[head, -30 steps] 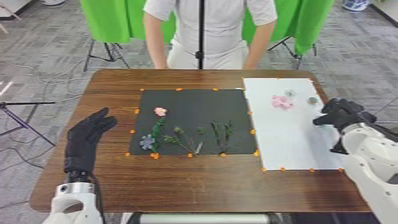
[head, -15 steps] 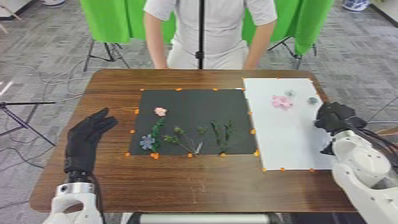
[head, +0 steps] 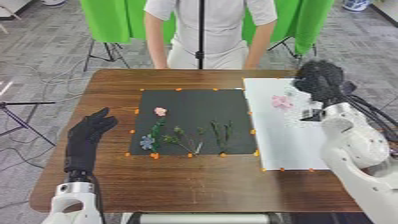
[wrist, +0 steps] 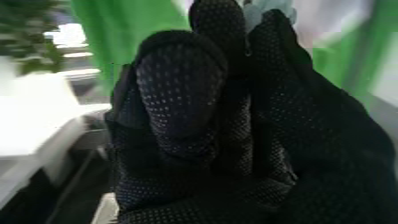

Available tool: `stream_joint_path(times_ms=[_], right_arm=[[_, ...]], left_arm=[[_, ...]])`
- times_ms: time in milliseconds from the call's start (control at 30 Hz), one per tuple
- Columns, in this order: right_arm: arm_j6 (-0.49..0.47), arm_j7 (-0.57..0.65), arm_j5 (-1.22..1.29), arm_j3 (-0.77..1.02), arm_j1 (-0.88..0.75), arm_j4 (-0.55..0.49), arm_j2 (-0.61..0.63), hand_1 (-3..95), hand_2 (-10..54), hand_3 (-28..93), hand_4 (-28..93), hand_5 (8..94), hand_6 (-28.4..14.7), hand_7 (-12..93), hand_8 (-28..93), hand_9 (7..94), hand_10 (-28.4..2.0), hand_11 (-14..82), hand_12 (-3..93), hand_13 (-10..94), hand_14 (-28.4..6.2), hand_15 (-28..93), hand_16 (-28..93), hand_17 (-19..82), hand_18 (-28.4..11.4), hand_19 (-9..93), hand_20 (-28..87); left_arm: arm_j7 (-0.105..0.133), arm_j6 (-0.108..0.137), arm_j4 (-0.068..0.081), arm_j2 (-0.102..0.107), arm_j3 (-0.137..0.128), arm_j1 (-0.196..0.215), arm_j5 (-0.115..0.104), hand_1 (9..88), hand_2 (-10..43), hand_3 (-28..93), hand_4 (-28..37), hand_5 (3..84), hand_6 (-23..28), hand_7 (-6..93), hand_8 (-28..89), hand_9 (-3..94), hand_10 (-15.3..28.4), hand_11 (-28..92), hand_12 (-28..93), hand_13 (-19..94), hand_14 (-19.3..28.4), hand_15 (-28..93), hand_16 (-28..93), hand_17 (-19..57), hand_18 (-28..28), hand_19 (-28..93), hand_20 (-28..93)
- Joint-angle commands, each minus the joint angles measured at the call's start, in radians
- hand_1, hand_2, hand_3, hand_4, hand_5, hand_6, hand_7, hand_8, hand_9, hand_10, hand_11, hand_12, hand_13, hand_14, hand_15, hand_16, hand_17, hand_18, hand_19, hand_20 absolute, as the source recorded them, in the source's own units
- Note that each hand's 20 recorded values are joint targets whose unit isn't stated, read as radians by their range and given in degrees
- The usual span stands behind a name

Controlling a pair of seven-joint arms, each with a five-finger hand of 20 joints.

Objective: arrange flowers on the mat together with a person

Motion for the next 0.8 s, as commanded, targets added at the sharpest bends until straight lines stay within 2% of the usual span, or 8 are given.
stream_joint_path(times_ms=[33,200,467,633,667,767,800], right_arm=[[-0.026,-0.139,0.040,-0.353,0.322,-0.018,-0.057,60.3,-9.5,61,-23,84.1,4.4,18,8,93.7,-6.1,9.9,39.6,92,-1.5,44,38,45,-16.9,74,48],[-0.059,-0.203,0.053,-0.566,0.451,0.008,-0.127,60.1,-9.5,61,-23,84.1,4.3,18,8,93.7,-6.1,10.0,39.7,92,-1.5,45,38,45,-16.9,75,48],[-0.114,-0.276,0.045,-0.784,0.580,0.055,-0.208,59.9,-9.5,61,-24,84.1,4.5,18,7,93.7,-5.9,9.6,39.6,92,-1.7,47,38,44,-16.9,75,49],[-0.142,-0.292,0.027,-0.834,0.598,0.087,-0.239,59.6,-9.5,61,-24,84.0,4.6,18,7,93.6,-5.9,8.7,39.4,91,-1.7,48,38,44,-16.9,75,49],[-0.149,-0.295,0.026,-0.836,0.599,0.096,-0.243,59.6,-9.5,61,-24,83.9,4.6,18,7,93.6,-5.9,8.5,39.4,91,-1.8,48,38,44,-16.9,75,49],[-0.160,-0.292,0.023,-0.830,0.593,0.119,-0.258,59.2,-9.5,62,-24,83.4,4.9,19,7,93.2,-6.0,7.6,38.5,90,-1.8,49,38,43,-17.0,75,49],[-0.156,-0.285,0.021,-0.835,0.595,0.128,-0.260,59.0,-9.5,62,-24,83.2,4.9,18,7,92.9,-6.0,7.2,38.0,90,-1.8,49,38,43,-17.1,75,49]], left_arm=[[-0.013,-0.009,0.001,0.001,0.000,0.006,0.000,20.1,6.5,67,-28.2,52.5,6.2,10.0,-5,52.2,15.4,18,14,44,18.7,17,0,11.1,13.4,11,22],[-0.016,-0.019,0.008,0.000,0.008,-0.007,0.000,19.6,7.6,66,-28.2,52.5,6.2,10.0,-5,52.0,15.2,18,14,44,18.7,17,0,10.9,13.6,11,22],[-0.018,-0.024,0.013,0.002,0.013,-0.015,-0.001,19.1,9.0,67,-28.3,52.2,6.0,10.0,-5,51.8,15.2,18,13,43,18.6,16,1,10.7,13.7,11,22],[-0.019,-0.027,0.016,0.001,0.014,-0.020,-0.001,18.6,8.9,67,-28.3,52.1,6.0,10.1,-6,51.6,15.2,18,13,43,18.5,16,1,10.6,13.7,11,22],[-0.013,-0.025,0.019,0.002,0.018,-0.020,-0.002,18.5,8.9,67,-28.3,52.1,6.0,10.1,-6,51.6,15.1,18,13,43,18.5,16,1,10.6,13.7,11,22],[-0.016,-0.025,0.015,-0.001,0.017,-0.015,-0.001,18.4,8.7,67,-28.3,52.1,6.0,10.1,-6,51.5,15.2,18,13,43,18.5,16,1,10.5,13.7,11,22],[-0.015,-0.027,0.018,0.000,0.018,-0.018,-0.002,18.4,8.6,67,-28.3,52.1,6.0,10.1,-6,51.6,15.1,18,13,43,18.5,16,1,10.5,13.7,11,22]])
